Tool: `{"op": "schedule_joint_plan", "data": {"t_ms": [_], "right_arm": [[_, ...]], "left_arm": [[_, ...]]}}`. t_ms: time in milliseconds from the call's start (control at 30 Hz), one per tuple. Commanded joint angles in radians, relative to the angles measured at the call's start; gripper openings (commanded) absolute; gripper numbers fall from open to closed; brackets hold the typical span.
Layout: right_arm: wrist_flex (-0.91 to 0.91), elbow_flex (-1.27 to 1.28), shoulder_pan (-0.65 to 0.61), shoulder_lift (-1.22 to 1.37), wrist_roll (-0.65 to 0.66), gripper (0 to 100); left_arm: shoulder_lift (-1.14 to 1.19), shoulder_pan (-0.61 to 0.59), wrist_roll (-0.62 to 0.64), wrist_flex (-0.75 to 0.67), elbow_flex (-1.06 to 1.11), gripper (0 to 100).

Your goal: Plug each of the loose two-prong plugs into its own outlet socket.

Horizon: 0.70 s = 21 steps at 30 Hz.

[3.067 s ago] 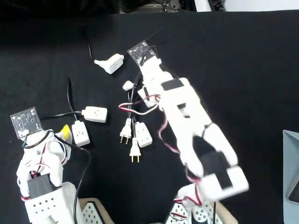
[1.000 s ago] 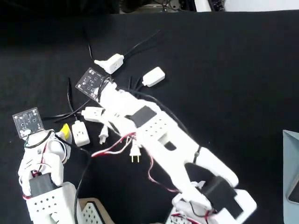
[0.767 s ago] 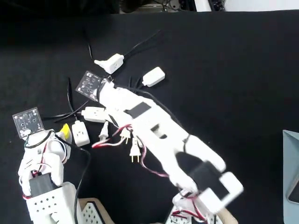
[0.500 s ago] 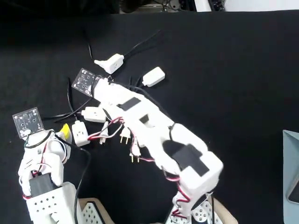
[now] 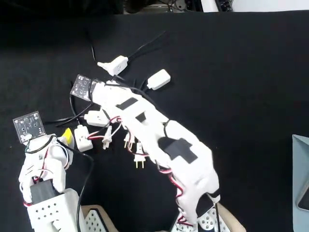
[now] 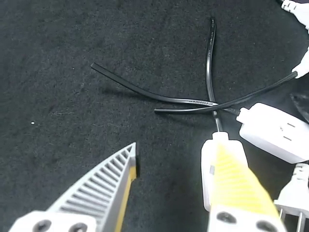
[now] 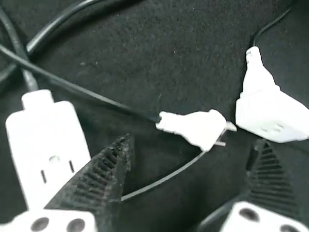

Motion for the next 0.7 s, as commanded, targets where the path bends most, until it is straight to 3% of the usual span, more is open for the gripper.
{"op": "schedule_joint_plan", "data": {"t_ms": [0, 333, 667], "right_arm": [[-0.017, -0.120, 0.011, 0.041, 0.008, 36.1], [-0.195, -0.196, 0.034, 0.156, 0.009, 24.8], [-0.193, -0.191, 0.035, 0.142, 0.009, 1.4]], "left_arm": [[-0.006, -0.007, -0.012, -0.023, -0.008, 25], [-0.006, -0.007, -0.012, -0.023, -0.008, 25], [-0.006, -0.007, -0.012, -0.023, -0.008, 25]]}}
